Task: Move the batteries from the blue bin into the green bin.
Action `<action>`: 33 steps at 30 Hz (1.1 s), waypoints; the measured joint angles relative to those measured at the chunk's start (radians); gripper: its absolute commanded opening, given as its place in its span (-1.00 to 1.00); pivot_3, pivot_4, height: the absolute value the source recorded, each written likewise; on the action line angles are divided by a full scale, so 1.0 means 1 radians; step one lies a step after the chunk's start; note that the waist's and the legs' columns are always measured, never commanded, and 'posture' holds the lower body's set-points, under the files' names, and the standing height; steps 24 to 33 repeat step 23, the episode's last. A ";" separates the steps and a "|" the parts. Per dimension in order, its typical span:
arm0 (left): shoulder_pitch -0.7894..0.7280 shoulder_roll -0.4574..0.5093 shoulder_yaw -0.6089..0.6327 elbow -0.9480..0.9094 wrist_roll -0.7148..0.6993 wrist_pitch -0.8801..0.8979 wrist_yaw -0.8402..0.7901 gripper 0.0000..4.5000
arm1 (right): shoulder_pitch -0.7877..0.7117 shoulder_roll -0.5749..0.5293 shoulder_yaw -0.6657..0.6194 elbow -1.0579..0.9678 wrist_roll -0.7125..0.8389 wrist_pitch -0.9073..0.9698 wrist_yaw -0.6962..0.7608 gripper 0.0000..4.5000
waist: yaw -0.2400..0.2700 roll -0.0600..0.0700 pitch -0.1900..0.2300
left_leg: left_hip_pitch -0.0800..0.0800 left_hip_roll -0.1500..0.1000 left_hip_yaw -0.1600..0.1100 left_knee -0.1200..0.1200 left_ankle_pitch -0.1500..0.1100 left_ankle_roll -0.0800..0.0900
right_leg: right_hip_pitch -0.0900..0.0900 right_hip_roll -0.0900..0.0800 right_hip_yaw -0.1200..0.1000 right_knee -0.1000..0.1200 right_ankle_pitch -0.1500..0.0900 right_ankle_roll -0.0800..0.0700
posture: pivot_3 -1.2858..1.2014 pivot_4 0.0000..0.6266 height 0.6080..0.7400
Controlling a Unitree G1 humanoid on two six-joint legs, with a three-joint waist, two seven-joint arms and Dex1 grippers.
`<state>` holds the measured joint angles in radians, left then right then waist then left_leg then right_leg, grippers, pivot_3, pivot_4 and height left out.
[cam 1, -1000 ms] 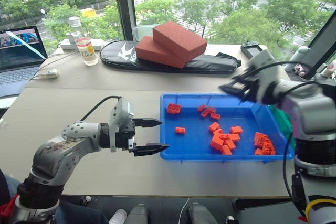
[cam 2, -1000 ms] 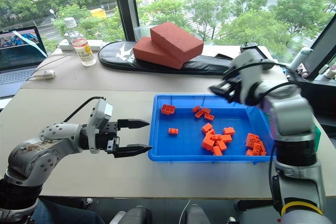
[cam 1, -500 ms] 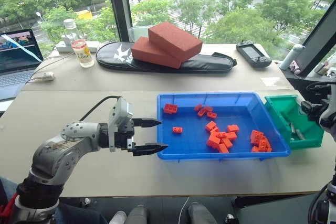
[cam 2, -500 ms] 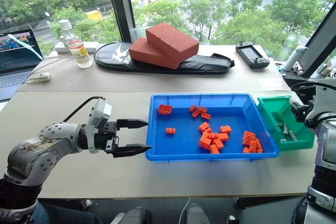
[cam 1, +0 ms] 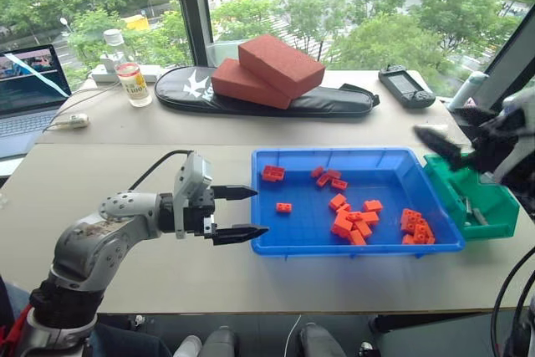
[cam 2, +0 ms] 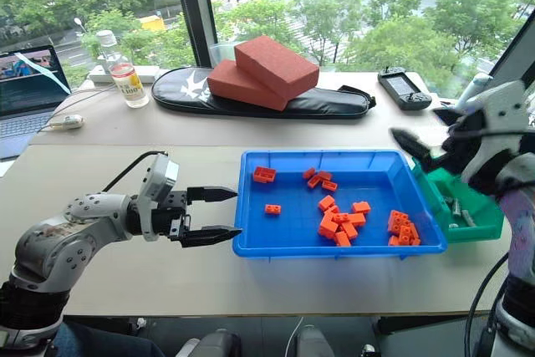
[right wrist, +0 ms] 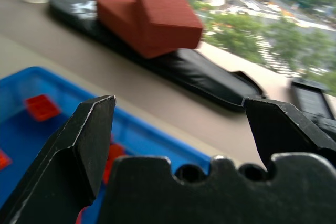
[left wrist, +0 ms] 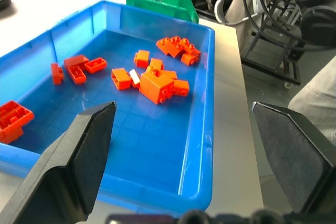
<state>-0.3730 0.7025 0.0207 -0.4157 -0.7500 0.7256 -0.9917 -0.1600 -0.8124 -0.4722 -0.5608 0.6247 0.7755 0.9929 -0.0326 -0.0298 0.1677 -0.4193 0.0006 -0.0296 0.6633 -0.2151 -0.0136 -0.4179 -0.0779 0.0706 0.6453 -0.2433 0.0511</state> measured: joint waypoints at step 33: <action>0.000 -0.007 0.000 0.021 0.002 -0.009 0.016 1.00 | 0.073 -0.028 0.092 0.071 0.004 -0.148 0.030 0.99 | -0.001 0.000 0.000 | 0.004 0.002 0.000 0.001 0.000 0.000 | 0.003 0.002 0.000 0.001 0.000 0.000 | 0.03 -0.52 1.00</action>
